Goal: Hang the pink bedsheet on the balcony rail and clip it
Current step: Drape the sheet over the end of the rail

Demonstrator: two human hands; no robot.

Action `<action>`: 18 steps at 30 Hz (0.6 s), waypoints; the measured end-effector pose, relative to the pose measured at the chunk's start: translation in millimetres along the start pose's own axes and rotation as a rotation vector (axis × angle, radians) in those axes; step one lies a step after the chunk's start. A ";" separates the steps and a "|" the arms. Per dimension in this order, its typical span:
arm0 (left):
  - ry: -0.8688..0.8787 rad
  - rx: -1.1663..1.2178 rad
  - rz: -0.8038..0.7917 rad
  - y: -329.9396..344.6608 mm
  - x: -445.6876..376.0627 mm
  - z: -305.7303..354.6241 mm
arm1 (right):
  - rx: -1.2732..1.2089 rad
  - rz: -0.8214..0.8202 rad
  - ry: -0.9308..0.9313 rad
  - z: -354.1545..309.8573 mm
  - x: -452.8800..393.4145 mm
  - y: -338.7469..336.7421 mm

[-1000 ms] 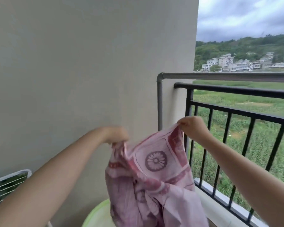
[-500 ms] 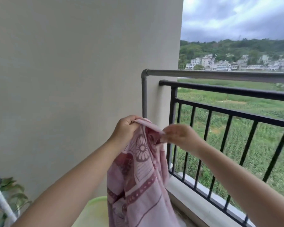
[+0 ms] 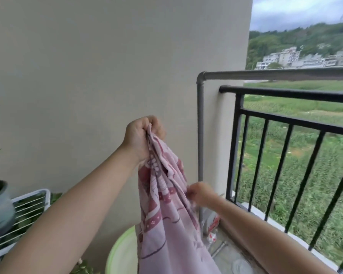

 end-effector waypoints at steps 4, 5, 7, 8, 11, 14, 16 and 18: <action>-0.330 -0.518 -0.221 -47.6 8.5 -10.8 | -0.101 0.424 0.099 17.4 -13.5 -84.1; -0.431 -0.625 -0.315 -55.0 9.0 -18.1 | -0.156 0.537 0.059 12.7 -13.0 -108.9; -0.604 -0.649 -0.476 -57.0 8.7 -28.0 | -0.248 0.730 -0.114 -4.7 -5.0 -151.2; -0.638 -0.584 -0.505 -50.0 7.9 -29.7 | -0.309 0.780 -0.203 -12.8 1.5 -167.8; -0.487 -0.303 -0.228 -27.7 -16.9 -41.2 | -0.592 0.706 -0.414 -16.8 34.6 -208.2; -0.261 -0.575 -0.090 -0.1 -41.4 -77.3 | -0.699 0.543 -0.611 -1.5 70.6 -220.3; -0.177 -0.809 -0.333 32.2 -48.5 -115.0 | -0.643 0.456 -0.602 6.9 90.0 -214.1; -0.099 -0.914 -0.434 69.0 -44.0 -145.8 | -0.648 0.433 -0.530 20.1 105.1 -208.3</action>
Point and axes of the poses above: each hand's wrist, its own x-axis away from the middle knuckle, its own y-axis out of the palm, z = x × y, the point moved 1 cm from there along -x, towards the middle knuckle, and after that the axes turned 1 degree about -x, right-handed, at the moved point
